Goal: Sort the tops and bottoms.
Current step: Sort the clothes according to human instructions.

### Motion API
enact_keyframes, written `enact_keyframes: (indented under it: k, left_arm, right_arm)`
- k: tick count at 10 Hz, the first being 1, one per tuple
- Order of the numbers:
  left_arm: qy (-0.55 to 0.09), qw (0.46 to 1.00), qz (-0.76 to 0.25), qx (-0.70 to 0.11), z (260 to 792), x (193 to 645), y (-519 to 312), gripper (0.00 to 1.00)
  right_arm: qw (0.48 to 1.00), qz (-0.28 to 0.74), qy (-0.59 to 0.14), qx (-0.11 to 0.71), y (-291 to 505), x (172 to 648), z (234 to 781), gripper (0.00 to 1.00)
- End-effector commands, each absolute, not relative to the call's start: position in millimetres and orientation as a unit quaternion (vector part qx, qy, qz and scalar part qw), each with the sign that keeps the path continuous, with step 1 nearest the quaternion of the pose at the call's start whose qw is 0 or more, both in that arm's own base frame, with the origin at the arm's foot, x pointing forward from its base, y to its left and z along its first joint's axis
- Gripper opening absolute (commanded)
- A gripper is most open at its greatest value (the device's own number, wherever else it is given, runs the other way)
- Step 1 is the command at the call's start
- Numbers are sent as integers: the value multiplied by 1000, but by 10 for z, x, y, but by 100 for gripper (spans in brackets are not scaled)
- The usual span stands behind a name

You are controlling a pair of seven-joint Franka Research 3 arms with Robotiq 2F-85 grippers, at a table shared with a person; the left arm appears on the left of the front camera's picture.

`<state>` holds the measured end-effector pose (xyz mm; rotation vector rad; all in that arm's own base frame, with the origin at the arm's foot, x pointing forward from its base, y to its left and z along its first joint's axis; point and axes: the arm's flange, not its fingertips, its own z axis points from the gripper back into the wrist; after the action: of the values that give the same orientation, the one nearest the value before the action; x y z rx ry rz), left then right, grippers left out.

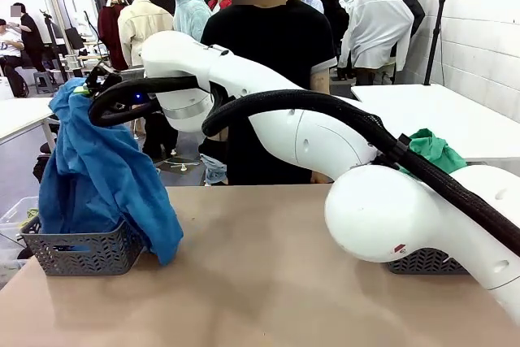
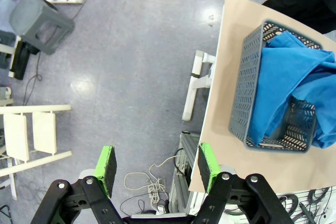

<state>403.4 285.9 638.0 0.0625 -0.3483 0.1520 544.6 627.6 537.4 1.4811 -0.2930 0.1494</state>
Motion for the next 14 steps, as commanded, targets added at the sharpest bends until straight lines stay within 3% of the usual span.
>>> enact_keyframes:
  k: [1,4,6,9,11,13,14]
  left_arm:
    - [-171,981,80,39,6377,4005,2851,81]
    - [-171,981,80,39,6377,4005,2851,81]
    - [-171,981,80,39,6377,4005,2851,81]
    - [-171,981,80,39,6377,4005,2851,81]
    - [-171,981,80,39,6377,4005,2851,81]
    - [-171,981,80,39,6377,4005,2851,81]
    - [-171,981,80,39,6377,4005,2851,81]
  right_arm:
    - [699,-2,-135,702,8161,7368,5706,0]
    - [781,-54,-92,615,8357,7711,5086,0]
    - [835,-96,-104,532,8512,7839,4645,0]
    - [881,-85,-119,450,8690,7878,4160,0]
    - [879,-73,-141,450,8740,7832,4132,0]
    - [906,-21,-82,414,8783,7777,4115,0]
    - [923,-17,-74,378,8786,7763,4090,19]
